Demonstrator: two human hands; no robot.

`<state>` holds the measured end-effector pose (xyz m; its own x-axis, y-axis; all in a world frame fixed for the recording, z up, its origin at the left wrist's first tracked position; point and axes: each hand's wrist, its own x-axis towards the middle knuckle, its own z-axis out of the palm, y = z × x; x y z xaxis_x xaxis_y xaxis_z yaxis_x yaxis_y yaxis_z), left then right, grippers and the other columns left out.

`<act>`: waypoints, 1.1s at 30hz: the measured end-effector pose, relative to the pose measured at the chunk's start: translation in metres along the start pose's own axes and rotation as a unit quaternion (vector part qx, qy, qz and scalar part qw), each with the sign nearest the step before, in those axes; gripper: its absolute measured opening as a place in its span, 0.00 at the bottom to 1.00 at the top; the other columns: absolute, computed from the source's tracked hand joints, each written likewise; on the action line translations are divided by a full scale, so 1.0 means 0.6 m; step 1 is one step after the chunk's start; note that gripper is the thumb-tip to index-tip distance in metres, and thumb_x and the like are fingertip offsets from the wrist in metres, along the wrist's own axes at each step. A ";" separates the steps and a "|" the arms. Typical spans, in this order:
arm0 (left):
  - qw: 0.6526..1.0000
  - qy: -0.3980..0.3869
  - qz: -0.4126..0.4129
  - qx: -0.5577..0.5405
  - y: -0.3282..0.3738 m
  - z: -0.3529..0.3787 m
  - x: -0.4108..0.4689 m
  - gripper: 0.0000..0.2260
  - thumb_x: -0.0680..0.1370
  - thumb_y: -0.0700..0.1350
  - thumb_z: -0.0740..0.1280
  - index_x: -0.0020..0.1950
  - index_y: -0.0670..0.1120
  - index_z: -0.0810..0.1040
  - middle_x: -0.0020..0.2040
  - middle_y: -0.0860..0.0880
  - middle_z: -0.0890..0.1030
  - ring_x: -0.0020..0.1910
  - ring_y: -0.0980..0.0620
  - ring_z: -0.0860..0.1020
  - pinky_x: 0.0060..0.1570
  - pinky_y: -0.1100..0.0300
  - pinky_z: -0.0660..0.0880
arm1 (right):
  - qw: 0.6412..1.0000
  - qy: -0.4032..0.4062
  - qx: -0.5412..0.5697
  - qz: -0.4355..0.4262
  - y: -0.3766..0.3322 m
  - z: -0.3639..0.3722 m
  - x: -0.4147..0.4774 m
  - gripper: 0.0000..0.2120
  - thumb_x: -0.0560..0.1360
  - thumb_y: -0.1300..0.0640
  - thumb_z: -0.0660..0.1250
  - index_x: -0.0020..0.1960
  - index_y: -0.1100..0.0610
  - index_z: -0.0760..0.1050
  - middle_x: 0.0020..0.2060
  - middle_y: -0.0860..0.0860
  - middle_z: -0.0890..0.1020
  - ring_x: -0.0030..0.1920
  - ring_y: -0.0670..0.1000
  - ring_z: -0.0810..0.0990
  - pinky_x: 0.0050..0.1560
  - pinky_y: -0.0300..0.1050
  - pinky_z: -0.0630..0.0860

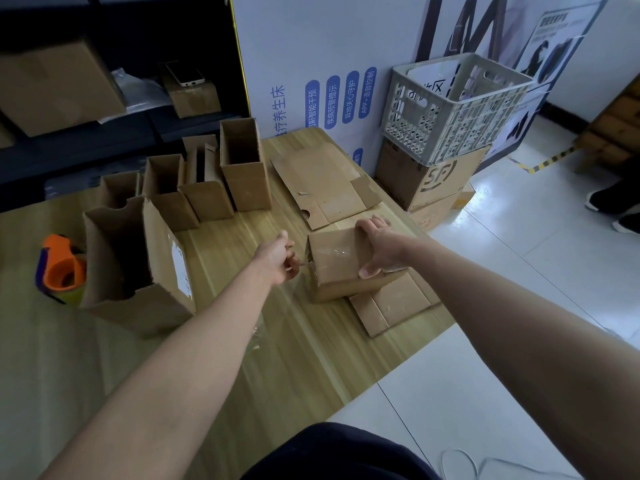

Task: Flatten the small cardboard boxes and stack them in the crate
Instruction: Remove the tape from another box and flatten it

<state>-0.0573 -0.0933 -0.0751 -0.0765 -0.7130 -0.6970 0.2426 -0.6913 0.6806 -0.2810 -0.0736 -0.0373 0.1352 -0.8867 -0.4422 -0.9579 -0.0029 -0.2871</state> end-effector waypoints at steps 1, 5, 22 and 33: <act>0.998 -0.041 0.002 0.043 0.003 -0.006 -0.002 0.13 0.79 0.53 0.62 0.45 0.43 0.72 0.27 0.51 0.69 0.30 0.53 0.70 0.33 0.59 0.72 | 1.000 -0.002 -0.008 -0.003 -0.001 -0.002 0.000 0.53 0.64 0.49 0.78 0.77 0.51 0.48 0.75 0.50 0.53 0.75 0.56 0.49 0.73 0.57 0.52; 0.967 -0.143 0.011 0.210 0.003 -0.030 -0.018 0.10 0.71 0.42 0.73 0.46 0.41 0.74 0.38 0.46 0.81 0.40 0.50 0.79 0.41 0.56 0.79 | 0.997 -0.008 -0.077 -0.025 -0.022 -0.004 0.001 0.52 0.66 0.48 0.76 0.78 0.48 0.45 0.76 0.48 0.51 0.76 0.56 0.41 0.73 0.60 0.45; 0.979 -0.154 0.135 0.018 0.045 0.005 -0.056 0.06 0.79 0.34 0.61 0.42 0.40 0.72 0.44 0.39 0.81 0.37 0.47 0.82 0.43 0.52 0.80 | 0.985 0.128 -0.007 -0.116 -0.091 -0.022 -0.010 0.58 0.58 0.37 0.76 0.77 0.53 0.47 0.71 0.52 0.59 0.69 0.55 0.62 0.68 0.55 0.64; 0.989 -0.114 0.087 -0.023 0.046 -0.009 -0.048 0.03 0.81 0.39 0.59 0.51 0.40 0.67 0.41 0.41 0.77 0.40 0.40 0.83 0.41 0.45 0.81 | 0.997 0.069 -0.011 -0.041 -0.013 0.026 -0.016 0.55 0.62 0.40 0.76 0.77 0.48 0.44 0.74 0.51 0.56 0.73 0.56 0.54 0.73 0.58 0.53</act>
<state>-0.0430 -0.0911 -0.0377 -0.2455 -0.8319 -0.4976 0.3151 -0.5539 0.7706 -0.2707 -0.0578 -0.0440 0.1791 -0.9383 -0.2959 -0.9505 -0.0874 -0.2983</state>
